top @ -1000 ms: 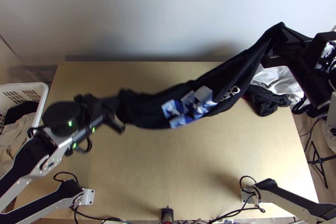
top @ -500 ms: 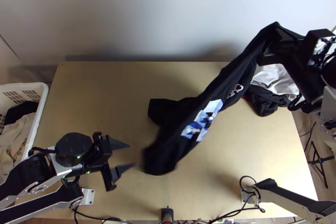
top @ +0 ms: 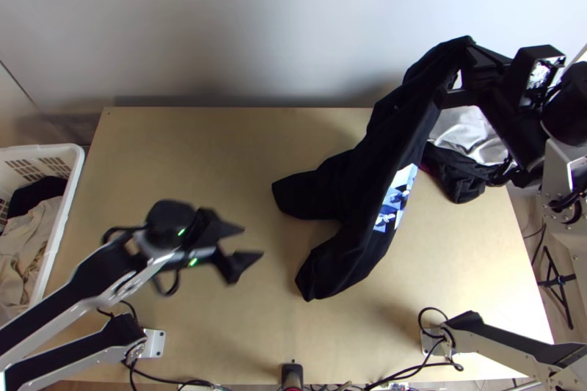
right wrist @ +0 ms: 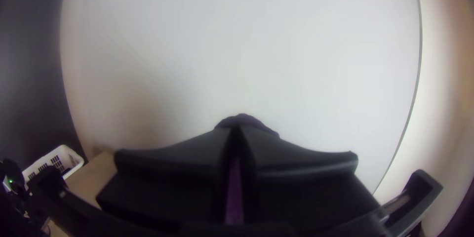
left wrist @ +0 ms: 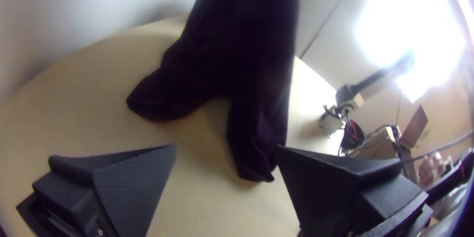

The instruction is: Fold the t-shirt

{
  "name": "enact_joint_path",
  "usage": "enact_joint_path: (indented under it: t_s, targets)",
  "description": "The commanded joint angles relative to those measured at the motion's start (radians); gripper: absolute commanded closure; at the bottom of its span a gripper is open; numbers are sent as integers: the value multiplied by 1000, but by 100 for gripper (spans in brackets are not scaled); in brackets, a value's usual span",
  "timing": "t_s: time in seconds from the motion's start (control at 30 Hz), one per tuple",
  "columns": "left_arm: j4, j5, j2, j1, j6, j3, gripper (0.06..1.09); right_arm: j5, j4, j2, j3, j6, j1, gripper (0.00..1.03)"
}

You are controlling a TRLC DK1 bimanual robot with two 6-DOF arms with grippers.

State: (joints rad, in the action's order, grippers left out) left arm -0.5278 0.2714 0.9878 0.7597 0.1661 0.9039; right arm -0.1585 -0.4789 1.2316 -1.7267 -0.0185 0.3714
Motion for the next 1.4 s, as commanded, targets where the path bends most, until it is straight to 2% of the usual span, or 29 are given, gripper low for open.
enact_joint_path:
  t_s: [0.0, 0.1, 0.2, 0.27, 0.53, 0.7, 1.07, 1.37]
  targets:
    - [247, -84, 307, -74, 144, 72, 11, -9, 3, 6, -4, -1, 11, 100]
    - [267, -81, 486, -79, 208, 164, 11, -16, -3, 2, -5, 3, 11, 100]
    - [269, -41, 632, -74, 283, 256, 11, -23, -12, -4, -4, 11, 9, 100]
    - [270, 9, 701, -71, 339, 308, 11, -29, -13, -11, -2, 17, 9, 100]
    - [246, 88, 950, -59, 498, 561, 11, -36, -21, -30, -2, 22, 8, 100]
    - [256, 118, 1014, -62, 507, 682, 11, -42, -49, -58, 7, 23, 8, 100]
    - [253, 141, 1287, -22, 604, 1067, 11, -65, -56, -138, 92, 35, 8, 100]
    - [261, 141, 1431, 16, 621, 1187, 11, -70, -82, -142, 35, 66, 6, 100]
